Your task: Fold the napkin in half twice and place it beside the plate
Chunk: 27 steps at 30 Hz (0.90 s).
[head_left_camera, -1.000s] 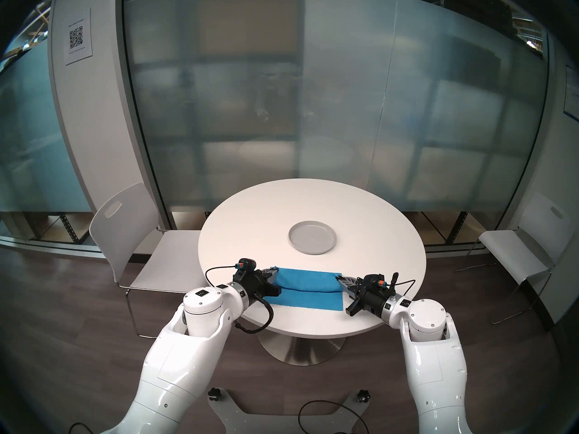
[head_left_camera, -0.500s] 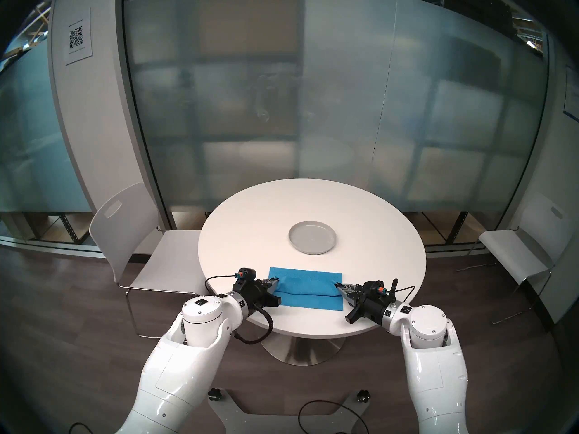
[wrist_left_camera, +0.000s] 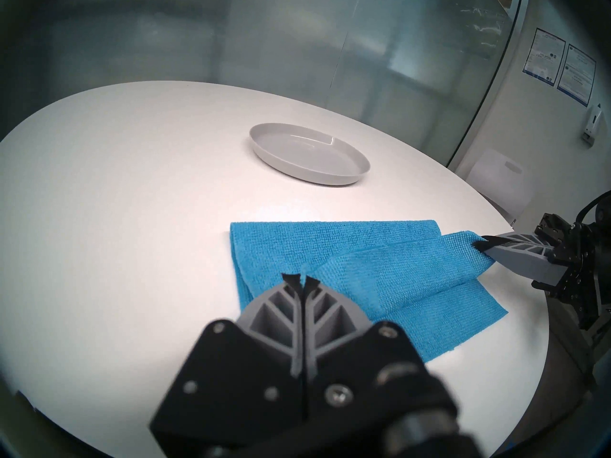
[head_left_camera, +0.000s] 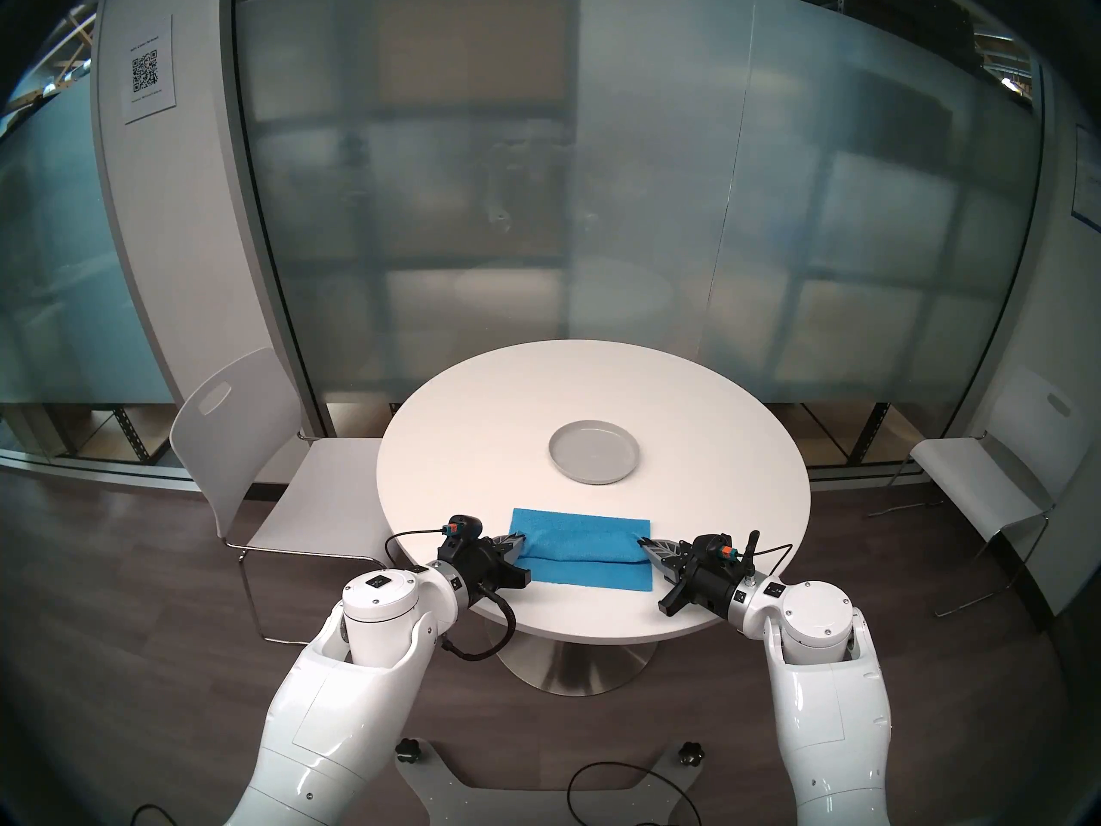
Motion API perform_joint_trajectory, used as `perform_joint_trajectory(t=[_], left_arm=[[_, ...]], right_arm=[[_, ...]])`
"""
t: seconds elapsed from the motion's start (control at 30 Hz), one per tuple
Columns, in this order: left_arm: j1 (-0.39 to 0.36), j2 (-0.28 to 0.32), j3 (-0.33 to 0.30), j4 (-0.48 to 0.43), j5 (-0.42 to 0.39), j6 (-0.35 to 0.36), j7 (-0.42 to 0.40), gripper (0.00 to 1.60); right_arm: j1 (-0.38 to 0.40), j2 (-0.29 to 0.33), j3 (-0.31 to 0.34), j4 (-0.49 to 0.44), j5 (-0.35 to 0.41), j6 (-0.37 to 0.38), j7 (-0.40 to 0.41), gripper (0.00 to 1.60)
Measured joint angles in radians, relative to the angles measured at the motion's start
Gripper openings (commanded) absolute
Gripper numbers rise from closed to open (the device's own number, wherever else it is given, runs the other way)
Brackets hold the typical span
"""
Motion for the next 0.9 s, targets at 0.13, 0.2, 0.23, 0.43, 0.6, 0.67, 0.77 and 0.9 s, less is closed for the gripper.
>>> perform_joint_trajectory(t=[0.13,0.2,0.23,0.43,0.6,0.67,0.77,0.9], left_arm=[[0.005,-0.001,-0.004,-0.004,-0.004,0.000,0.001,0.23],[0.007,-0.001,-0.006,-0.004,-0.006,0.000,0.000,0.23],[0.008,-0.001,-0.007,-0.004,-0.007,0.001,0.000,0.23],[0.014,-0.001,-0.008,-0.007,-0.010,0.003,-0.005,0.16],[0.019,-0.001,-0.008,-0.010,-0.011,0.004,-0.009,0.06],[0.022,-0.001,-0.009,-0.014,-0.012,0.005,-0.011,0.00],[0.029,-0.001,-0.009,-0.023,-0.014,0.007,-0.013,0.00],[0.037,-0.001,-0.008,-0.034,-0.016,0.011,-0.015,0.00]], right_arm=[[-0.009,-0.001,0.002,-0.005,0.000,0.001,0.002,0.08],[-0.013,-0.002,0.002,-0.006,0.000,0.002,0.003,0.07],[-0.015,-0.002,0.003,-0.007,0.000,0.002,0.003,0.07],[-0.025,-0.004,0.004,-0.010,-0.001,0.005,0.005,0.06],[-0.029,-0.006,0.005,-0.015,-0.001,0.006,0.005,0.03],[-0.031,-0.007,0.005,-0.018,-0.001,0.006,0.005,0.01],[-0.035,-0.009,0.006,-0.025,-0.001,0.005,0.005,0.01],[-0.039,-0.010,0.007,-0.033,-0.001,0.004,0.006,0.00]])
